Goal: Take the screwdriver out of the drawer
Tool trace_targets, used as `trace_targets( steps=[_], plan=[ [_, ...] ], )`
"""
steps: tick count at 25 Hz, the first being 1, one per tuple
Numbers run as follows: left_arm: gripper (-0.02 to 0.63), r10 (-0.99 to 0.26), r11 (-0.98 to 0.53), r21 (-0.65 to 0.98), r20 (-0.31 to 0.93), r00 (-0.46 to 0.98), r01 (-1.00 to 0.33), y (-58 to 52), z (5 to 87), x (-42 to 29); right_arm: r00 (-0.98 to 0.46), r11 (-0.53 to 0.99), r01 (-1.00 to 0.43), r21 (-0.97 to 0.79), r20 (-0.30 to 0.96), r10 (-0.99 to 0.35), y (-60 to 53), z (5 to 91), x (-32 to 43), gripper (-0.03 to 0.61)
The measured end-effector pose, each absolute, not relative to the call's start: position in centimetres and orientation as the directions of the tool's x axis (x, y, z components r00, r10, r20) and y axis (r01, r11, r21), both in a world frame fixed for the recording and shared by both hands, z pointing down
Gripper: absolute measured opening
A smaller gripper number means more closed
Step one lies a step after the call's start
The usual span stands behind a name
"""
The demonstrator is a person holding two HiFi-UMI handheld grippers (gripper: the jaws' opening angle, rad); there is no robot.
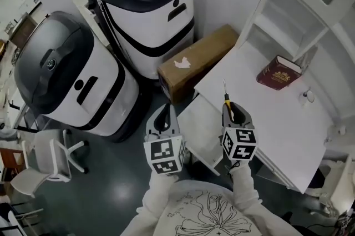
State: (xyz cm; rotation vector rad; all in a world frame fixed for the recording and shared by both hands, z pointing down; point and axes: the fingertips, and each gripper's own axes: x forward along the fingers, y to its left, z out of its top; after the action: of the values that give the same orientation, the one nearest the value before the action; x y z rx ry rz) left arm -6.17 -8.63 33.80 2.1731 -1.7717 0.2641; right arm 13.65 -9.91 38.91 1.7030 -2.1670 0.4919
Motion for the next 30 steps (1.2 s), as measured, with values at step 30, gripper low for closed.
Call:
trace_targets(
  steps=[30],
  plan=[
    [0.008,-0.968,-0.199,0.083,0.141,0.209,-0.977,-9.0,24.3,-5.9,-0.241,0.234,-0.97,-0.062,0.157,-0.958,-9.9,25.5,12.8,0.071]
  ],
)
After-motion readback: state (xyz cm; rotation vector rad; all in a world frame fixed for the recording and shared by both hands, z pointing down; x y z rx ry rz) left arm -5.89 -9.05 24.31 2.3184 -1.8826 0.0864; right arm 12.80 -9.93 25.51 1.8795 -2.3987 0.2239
